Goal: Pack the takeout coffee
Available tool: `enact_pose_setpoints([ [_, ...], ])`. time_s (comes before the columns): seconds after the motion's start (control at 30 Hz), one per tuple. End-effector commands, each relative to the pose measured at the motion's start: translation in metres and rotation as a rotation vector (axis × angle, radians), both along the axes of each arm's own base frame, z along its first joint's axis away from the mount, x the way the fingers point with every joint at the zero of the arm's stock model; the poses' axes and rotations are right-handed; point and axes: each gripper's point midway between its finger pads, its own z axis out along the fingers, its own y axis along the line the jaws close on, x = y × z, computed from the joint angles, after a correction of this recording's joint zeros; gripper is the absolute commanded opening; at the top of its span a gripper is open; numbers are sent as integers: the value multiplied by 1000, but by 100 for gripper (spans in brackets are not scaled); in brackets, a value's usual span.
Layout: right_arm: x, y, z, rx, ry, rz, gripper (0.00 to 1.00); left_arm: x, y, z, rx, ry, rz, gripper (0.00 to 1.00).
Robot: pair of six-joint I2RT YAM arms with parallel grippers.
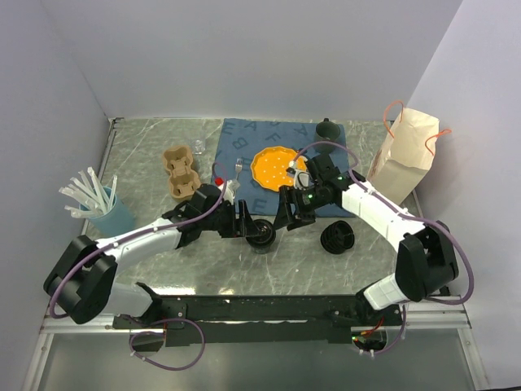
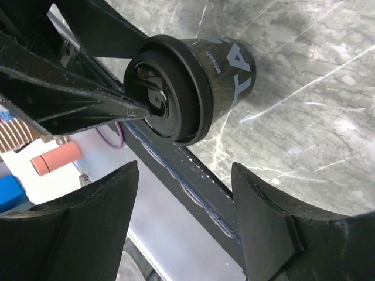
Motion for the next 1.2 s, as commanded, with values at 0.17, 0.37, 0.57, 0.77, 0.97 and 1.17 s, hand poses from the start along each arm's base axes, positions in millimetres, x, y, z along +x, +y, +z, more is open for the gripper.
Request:
enact_pose_setpoints([
  [0.17, 25, 5, 1, 64, -50, 10, 61, 7, -2, -3, -24, -22, -1, 63],
  [0.37, 36, 0, -6, 55, -36, -18, 58, 3, 3, -13, -7, 1, -2, 62],
  [0.57, 39, 5, -14, 79, -17, -12, 56, -2, 5, -25, 12, 33, -13, 59],
  [0.77, 41, 12, -22, 115, 21, -8, 52, -11, 9, -41, 31, 71, -31, 57],
  [0.97, 35, 14, -35, 133, 58, -9, 48, -16, 13, -51, 52, 94, -34, 55],
  [1.17, 30, 8, -55, 98, 78, -19, 31, -21, 19, -64, 82, 126, -28, 54],
])
